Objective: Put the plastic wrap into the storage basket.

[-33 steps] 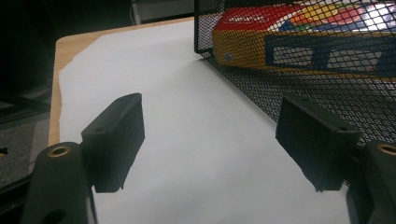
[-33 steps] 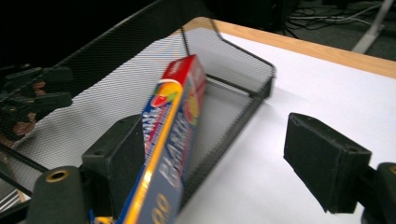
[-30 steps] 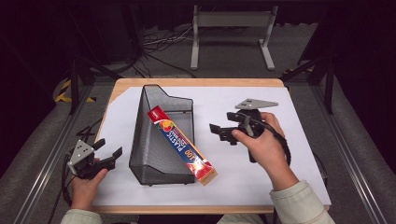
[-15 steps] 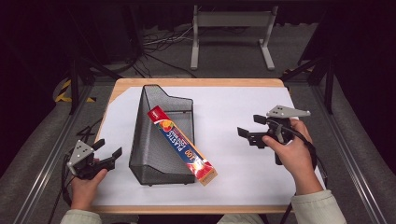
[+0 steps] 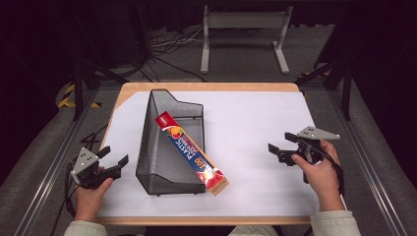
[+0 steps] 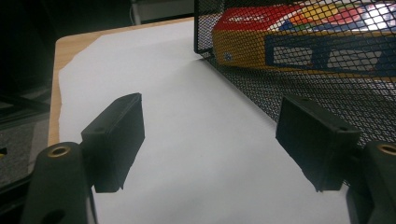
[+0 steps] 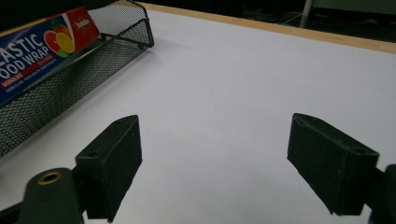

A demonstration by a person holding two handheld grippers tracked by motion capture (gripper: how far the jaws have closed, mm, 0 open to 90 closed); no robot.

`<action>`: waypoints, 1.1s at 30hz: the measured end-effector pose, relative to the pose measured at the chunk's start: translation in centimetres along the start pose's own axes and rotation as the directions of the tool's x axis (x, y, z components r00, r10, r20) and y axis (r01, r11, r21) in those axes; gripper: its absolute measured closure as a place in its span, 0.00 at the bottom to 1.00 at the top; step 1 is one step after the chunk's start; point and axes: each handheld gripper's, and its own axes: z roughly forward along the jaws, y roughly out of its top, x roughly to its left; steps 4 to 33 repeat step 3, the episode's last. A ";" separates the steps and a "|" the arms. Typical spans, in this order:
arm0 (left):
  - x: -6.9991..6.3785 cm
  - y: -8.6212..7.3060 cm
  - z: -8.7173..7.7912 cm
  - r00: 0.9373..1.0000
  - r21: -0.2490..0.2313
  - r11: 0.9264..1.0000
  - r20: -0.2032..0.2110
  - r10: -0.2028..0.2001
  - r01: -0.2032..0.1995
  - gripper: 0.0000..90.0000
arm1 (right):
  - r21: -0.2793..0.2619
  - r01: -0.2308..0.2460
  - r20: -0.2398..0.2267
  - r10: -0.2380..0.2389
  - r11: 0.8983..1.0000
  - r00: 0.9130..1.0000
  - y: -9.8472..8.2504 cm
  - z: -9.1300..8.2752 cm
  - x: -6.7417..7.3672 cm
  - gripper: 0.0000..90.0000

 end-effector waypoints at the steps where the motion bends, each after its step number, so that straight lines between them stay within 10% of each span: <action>1: 0.0 0.0 0.0 1.000 -0.003 1.000 0.001 -0.003 0.003 0.27 | 0.009 -0.003 0.003 0.003 1.000 1.000 -0.2 0.0 -0.1 0.20; 33: 0.0 0.0 0.1 1.000 -0.002 1.000 -0.001 0.004 -0.004 0.27 | 0.011 -0.004 0.006 0.004 1.000 1.000 -0.3 0.0 -0.2 0.20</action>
